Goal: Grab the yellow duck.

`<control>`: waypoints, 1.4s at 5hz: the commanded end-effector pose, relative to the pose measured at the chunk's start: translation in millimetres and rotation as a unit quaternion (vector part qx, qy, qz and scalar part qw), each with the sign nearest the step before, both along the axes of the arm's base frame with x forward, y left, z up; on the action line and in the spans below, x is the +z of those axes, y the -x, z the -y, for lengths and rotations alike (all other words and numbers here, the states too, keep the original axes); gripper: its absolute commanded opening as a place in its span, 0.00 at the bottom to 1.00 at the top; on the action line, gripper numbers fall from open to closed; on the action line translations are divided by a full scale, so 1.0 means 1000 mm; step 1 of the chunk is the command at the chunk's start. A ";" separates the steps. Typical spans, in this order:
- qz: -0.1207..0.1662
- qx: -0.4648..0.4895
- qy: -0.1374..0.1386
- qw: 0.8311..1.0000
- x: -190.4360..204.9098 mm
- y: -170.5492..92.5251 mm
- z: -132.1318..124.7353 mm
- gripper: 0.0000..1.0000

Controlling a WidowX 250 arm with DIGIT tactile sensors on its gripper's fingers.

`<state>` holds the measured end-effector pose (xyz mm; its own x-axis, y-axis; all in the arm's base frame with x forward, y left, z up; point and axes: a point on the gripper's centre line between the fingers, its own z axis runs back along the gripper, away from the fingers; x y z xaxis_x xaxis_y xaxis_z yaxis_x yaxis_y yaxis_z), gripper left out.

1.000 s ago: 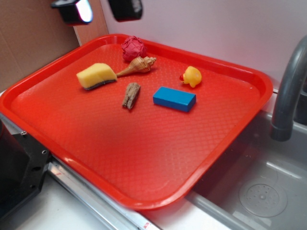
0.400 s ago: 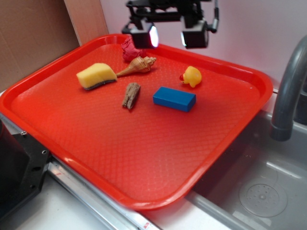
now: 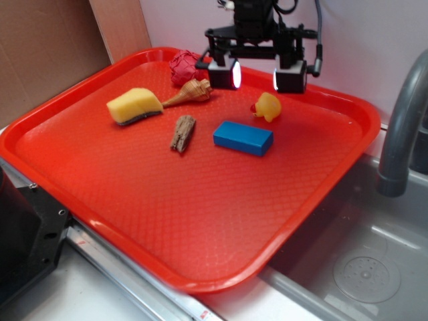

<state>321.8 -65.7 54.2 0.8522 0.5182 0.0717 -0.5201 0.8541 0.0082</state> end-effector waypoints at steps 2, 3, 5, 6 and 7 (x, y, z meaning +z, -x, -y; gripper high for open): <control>0.000 0.000 -0.016 1.000 -0.021 -0.021 0.004 0.00; -0.003 -0.004 0.001 1.000 -0.021 -0.021 0.000 0.00; -0.012 -0.099 -0.014 0.995 0.007 -0.019 -0.011 0.00; -0.010 -0.188 -0.024 0.982 0.043 -0.004 -0.014 0.00; -0.004 -0.204 -0.016 0.979 0.073 0.027 -0.018 0.00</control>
<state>286.9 -52.3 109.0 0.9905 0.1372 0.0099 -0.1376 0.9886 0.0605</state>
